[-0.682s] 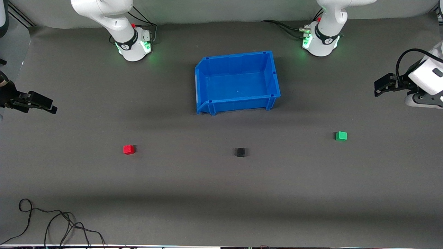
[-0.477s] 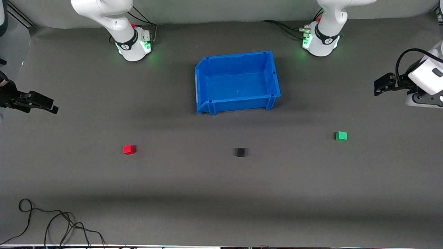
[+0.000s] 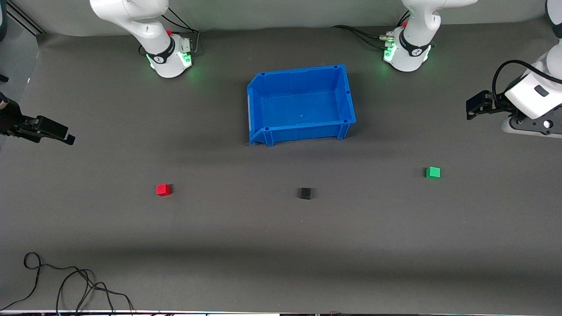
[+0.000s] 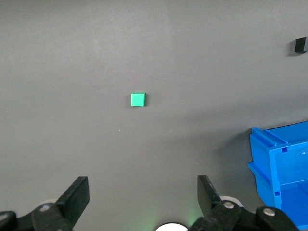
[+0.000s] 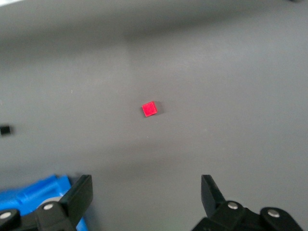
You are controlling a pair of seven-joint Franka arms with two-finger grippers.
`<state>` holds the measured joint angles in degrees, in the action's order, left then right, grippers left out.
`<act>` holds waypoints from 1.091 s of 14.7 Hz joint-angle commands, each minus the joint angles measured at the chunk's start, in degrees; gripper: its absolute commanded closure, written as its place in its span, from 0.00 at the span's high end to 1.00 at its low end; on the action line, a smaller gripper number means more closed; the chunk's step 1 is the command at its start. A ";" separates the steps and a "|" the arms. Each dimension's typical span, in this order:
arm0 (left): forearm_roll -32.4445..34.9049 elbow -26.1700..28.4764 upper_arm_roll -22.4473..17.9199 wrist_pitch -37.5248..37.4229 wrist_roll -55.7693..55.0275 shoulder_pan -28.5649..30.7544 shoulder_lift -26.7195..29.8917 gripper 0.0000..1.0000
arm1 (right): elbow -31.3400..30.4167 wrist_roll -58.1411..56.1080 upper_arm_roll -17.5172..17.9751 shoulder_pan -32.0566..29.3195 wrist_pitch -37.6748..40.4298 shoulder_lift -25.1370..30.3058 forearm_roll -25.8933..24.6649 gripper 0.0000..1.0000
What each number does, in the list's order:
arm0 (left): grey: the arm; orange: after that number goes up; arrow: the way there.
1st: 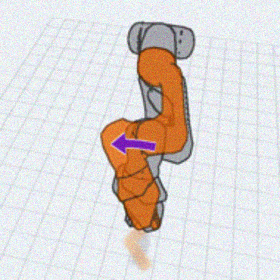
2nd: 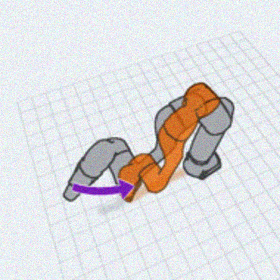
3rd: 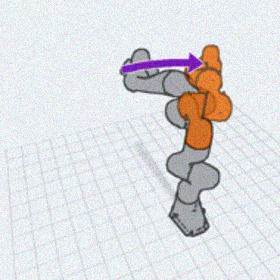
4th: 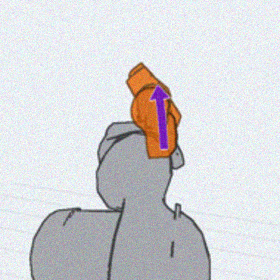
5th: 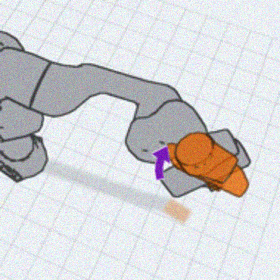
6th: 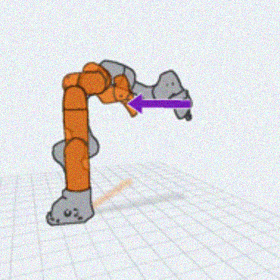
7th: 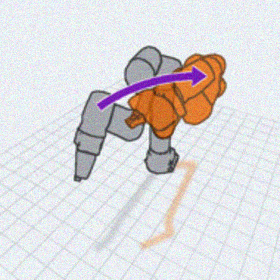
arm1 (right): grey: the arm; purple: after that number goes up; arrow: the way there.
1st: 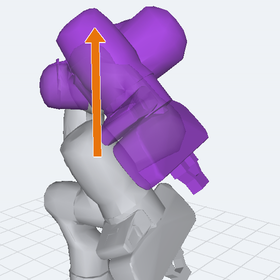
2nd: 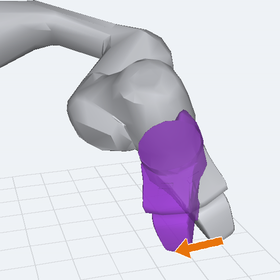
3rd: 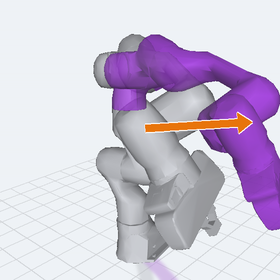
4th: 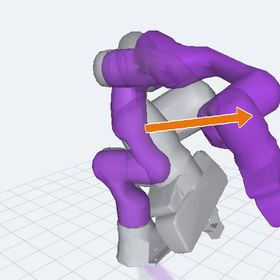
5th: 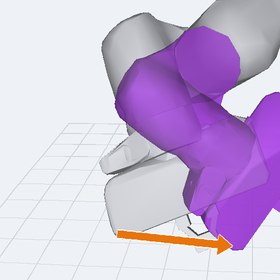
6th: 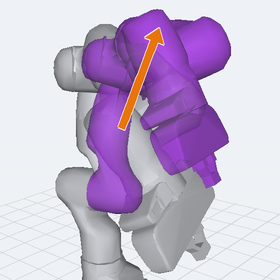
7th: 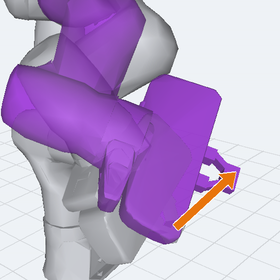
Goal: Attach green and red cubes to black cube
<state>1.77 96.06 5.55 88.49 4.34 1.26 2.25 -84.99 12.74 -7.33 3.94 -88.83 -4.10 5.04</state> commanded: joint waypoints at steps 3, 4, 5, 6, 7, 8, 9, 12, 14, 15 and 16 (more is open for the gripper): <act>0.08 -0.44 -0.27 -0.16 -0.29 -0.21 0.30 1.00 | 3.43 31.49 0.12 0.71 0.24 -2.49 1.90 1.00; -0.01 -0.44 -0.45 0.02 -0.29 0.05 0.13 1.00 | 3.17 39.83 0.12 0.81 0.50 -3.10 2.77 1.00; -0.36 -0.35 -0.54 0.02 -0.21 0.32 0.13 1.00 | 2.90 49.22 0.12 0.98 0.59 -4.24 3.74 1.00; -0.89 -0.17 -0.71 0.10 -0.21 0.41 0.04 1.00 | 2.38 58.10 0.12 1.24 0.59 -5.47 3.92 1.00; -0.89 0.09 -0.80 0.37 -0.21 0.41 -0.22 1.00 | 1.68 62.98 0.21 1.33 0.33 -6.35 4.45 1.00; -0.98 1.22 -0.89 2.11 -0.29 0.50 -0.22 1.00 | 0.19 63.20 0.13 1.25 -0.02 -6.80 6.28 1.00; -1.15 3.32 -1.06 4.13 -0.29 1.02 -0.22 1.00 | -1.91 63.64 -0.14 1.25 -0.63 -6.89 8.82 1.00; -4.58 9.04 -1.24 10.81 -1.69 4.71 -1.97 1.00 | -12.18 63.99 -0.49 0.89 -10.45 -6.54 13.49 1.00; -4.67 11.59 -1.15 15.02 -1.70 5.24 -3.64 1.00 | -18.34 63.12 -0.49 0.81 -19.31 -6.97 15.25 1.00; -4.59 13.26 -1.15 17.66 -1.61 5.24 -4.61 1.00 | -21.68 62.59 -0.49 0.81 -24.58 -7.93 16.57 1.00; -4.58 15.45 -1.15 20.99 -1.70 5.16 -5.23 1.00 | -24.15 60.32 -0.40 1.07 -29.77 -9.34 17.54 1.00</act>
<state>-2.16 107.69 3.99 104.60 3.79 6.49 -2.67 -102.82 75.07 -7.68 4.73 -110.15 -12.93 19.67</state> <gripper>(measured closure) 0.000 0.000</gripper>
